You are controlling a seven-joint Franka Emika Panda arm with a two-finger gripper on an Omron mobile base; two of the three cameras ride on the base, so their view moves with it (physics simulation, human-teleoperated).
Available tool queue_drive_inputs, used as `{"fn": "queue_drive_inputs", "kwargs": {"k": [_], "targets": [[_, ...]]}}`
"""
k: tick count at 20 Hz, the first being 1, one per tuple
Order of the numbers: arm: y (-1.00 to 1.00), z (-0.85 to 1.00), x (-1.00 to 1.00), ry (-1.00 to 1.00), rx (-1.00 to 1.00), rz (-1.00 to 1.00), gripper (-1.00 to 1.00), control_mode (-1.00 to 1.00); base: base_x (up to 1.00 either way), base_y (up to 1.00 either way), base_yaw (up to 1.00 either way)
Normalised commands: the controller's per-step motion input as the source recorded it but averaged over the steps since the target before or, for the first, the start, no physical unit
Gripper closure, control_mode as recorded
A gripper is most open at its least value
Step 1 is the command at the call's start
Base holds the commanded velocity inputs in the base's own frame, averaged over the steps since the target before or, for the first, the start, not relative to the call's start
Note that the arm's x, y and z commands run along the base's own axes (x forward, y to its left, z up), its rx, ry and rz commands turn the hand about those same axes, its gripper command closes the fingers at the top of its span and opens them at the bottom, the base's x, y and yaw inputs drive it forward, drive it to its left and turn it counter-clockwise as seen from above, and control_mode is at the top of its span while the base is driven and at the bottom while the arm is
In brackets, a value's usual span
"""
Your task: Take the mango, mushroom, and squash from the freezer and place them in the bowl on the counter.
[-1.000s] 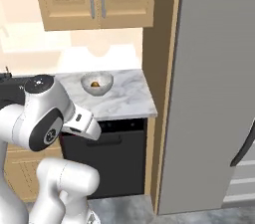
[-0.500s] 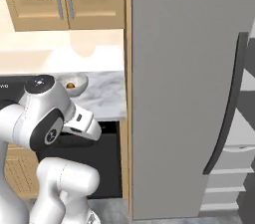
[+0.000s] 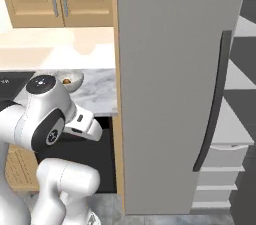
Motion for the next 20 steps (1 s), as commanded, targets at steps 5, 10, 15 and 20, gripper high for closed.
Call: {"fn": "queue_drive_inputs", "kwargs": {"k": [5, 10, 15, 20], "targets": [[0.0, 0.0, 0.0, 0.0, 0.0, 0.0, -1.0, 1.0, -0.39, -0.37, 0.05], [0.0, 0.0, 0.0, 0.0, 0.0, 0.0, -1.0, 1.0, -0.22, -0.56, 0.04], [0.0, 0.0, 0.0, 0.0, 0.0, 0.0, -1.0, 1.0, -0.01, -0.68, 0.11], [0.0, 0.0, 0.0, 0.0, 0.0, 0.0, -1.0, 1.0, 0.0, -0.66, 0.1]]}}
